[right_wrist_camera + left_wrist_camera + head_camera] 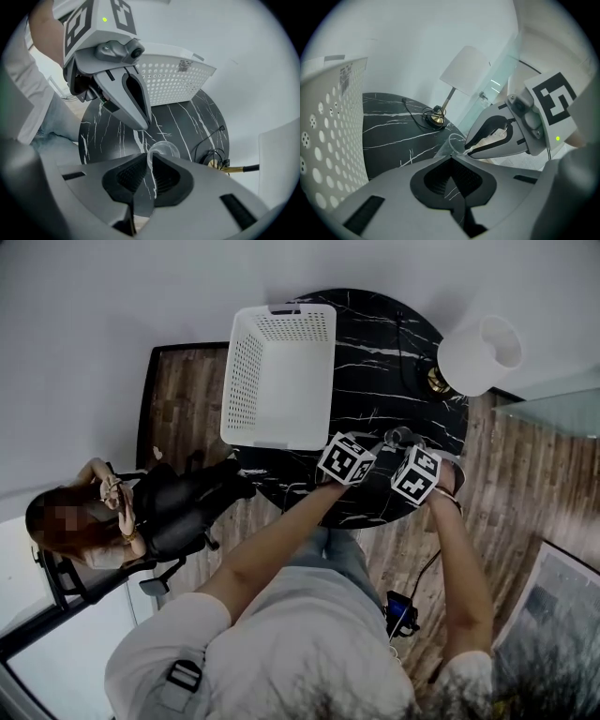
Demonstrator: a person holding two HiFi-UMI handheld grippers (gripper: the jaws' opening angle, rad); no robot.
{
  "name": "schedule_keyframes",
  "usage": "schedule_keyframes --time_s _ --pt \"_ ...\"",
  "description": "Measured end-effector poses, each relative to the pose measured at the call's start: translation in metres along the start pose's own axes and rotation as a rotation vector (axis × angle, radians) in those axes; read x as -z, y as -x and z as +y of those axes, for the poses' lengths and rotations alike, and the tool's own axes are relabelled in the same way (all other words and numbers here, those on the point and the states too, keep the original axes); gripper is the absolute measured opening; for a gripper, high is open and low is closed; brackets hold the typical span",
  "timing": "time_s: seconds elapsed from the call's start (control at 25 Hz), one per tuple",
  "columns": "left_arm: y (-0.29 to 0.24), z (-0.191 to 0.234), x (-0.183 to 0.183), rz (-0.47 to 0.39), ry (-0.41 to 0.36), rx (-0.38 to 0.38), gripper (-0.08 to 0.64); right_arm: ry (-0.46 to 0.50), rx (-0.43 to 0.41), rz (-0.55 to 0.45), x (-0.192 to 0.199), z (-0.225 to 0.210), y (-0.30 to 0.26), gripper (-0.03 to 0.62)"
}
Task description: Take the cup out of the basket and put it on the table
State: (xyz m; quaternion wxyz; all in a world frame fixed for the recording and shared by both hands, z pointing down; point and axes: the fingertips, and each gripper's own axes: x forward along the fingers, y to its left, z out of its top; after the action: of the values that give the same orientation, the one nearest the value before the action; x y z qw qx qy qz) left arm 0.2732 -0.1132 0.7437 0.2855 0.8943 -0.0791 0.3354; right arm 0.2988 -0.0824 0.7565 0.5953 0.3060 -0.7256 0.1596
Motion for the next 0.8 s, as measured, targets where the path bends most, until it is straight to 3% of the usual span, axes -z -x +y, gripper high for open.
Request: schedule_keyframes --time_s 0.36,0.56,0.8 --pt "0.043 -0.033 -0.016 -0.067 -0.029 0.017 0.005 -0.145 0.001 -0.153 -0.015 0.002 0.04 0.018" --pt "0.092 -0.046 -0.025 -0.144 -0.057 -0.002 0.005 -0.24 0.074 -0.333 -0.04 0.001 0.083 0.017" --pt "0.168 -0.053 -0.04 -0.284 -0.061 -0.062 0.005 -0.36 0.168 -0.646 -0.091 0.012 0.159 0.017"
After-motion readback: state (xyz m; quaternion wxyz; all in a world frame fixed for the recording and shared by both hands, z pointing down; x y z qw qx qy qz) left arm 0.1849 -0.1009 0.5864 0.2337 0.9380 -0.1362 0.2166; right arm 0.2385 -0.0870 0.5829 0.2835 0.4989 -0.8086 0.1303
